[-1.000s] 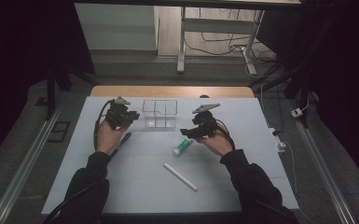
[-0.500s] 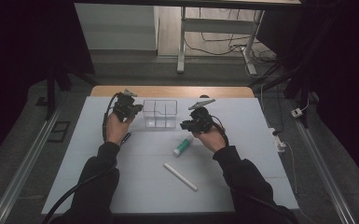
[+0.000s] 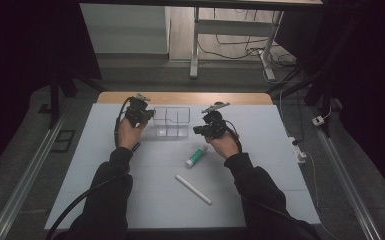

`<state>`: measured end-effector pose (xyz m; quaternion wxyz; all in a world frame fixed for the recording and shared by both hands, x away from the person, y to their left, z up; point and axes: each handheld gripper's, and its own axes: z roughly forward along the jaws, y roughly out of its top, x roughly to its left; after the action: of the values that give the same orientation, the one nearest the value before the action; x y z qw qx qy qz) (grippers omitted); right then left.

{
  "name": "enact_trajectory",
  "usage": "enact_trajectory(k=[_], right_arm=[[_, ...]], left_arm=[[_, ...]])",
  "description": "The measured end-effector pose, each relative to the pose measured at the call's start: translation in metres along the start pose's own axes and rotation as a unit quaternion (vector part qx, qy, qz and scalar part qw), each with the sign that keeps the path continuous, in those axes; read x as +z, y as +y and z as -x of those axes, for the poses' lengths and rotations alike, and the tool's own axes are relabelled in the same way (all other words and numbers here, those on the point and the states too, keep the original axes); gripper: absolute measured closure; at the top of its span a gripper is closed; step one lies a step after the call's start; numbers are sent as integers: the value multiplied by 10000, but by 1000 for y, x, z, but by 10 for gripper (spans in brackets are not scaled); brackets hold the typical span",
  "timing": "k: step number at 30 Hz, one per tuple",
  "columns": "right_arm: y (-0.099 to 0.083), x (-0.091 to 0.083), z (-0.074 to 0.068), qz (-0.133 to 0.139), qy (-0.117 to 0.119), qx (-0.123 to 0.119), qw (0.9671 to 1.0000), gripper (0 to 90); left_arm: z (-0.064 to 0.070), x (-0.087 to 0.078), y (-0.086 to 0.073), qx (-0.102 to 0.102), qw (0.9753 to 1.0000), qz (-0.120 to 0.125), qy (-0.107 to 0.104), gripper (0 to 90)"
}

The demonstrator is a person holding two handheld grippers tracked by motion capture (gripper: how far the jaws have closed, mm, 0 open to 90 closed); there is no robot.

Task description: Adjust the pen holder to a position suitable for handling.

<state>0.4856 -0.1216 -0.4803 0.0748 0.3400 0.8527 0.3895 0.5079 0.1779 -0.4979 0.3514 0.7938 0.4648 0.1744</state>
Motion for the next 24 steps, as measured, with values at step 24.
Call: enact_trajectory(k=[24], right_arm=[[-7,9,16,-25,-259,238,9994,896]], left_arm=[[22,5,-3,147,9992,-4,-362,884]])
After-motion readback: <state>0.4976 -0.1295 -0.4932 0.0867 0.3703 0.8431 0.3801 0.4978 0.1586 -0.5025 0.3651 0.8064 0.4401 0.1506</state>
